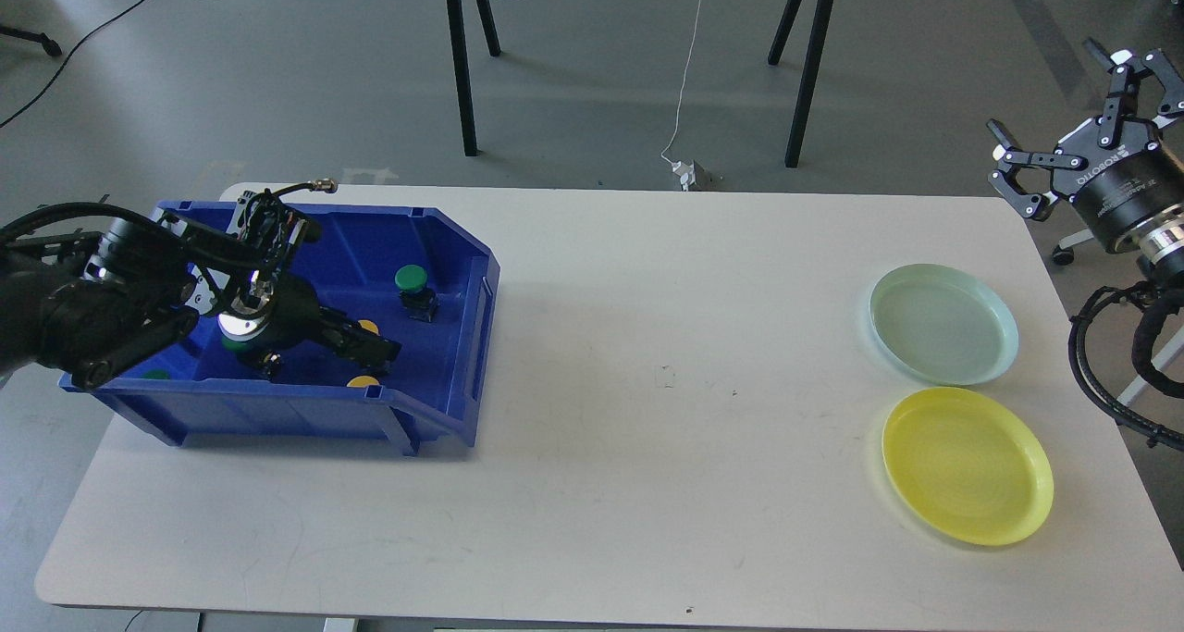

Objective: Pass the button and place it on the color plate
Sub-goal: 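Lower the left gripper into the bin and grasp a yellow button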

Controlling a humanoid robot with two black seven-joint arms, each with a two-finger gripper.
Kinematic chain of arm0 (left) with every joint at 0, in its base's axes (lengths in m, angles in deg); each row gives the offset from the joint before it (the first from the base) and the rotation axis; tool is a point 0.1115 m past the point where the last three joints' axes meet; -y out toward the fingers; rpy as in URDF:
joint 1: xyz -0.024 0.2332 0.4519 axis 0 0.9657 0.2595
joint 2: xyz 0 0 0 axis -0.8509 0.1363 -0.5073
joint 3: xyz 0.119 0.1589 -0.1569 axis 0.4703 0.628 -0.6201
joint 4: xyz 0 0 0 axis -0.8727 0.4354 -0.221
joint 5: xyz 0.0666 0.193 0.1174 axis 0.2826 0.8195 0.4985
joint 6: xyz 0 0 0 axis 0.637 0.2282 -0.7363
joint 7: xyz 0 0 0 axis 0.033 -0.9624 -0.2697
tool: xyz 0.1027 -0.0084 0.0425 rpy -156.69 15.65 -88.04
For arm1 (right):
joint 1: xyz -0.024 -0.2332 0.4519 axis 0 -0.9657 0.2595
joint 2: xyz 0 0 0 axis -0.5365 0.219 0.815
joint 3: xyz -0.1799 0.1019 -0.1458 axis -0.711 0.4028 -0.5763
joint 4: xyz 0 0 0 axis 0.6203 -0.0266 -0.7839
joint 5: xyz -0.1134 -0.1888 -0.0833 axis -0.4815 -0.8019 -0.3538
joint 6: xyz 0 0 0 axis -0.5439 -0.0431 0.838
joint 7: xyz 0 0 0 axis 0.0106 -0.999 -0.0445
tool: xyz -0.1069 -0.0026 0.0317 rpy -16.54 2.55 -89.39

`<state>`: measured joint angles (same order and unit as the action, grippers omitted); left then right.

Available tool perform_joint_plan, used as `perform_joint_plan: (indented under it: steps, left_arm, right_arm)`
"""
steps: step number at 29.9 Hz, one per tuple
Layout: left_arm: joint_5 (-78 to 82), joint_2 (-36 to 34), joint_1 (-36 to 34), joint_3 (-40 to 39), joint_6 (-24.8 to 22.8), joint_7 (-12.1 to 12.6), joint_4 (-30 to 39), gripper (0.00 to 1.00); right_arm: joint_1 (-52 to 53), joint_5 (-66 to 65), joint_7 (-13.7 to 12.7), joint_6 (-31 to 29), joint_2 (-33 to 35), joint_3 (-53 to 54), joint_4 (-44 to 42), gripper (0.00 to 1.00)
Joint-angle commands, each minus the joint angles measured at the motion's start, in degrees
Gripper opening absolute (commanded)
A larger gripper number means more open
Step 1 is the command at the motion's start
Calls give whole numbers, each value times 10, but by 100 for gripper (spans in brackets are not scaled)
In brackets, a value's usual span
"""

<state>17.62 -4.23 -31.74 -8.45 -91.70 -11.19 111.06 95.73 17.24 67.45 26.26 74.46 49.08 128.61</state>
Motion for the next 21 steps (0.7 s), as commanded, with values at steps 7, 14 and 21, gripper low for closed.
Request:
perform_joint_plan:
  steps: [7,14,21]
  left_arm:
    - [1,29,9,1,14,0,-39,96]
    - [1,34,14,2,15,0,-47,89]
    - [4,33,16,6,15,0,-47,69]
  right_arm:
    - [-6,0,0,0,1,0,0,100]
    - [-9,0,1,0,1,0,0,100]
    - [-13,0,2,0,1,0,0,100]
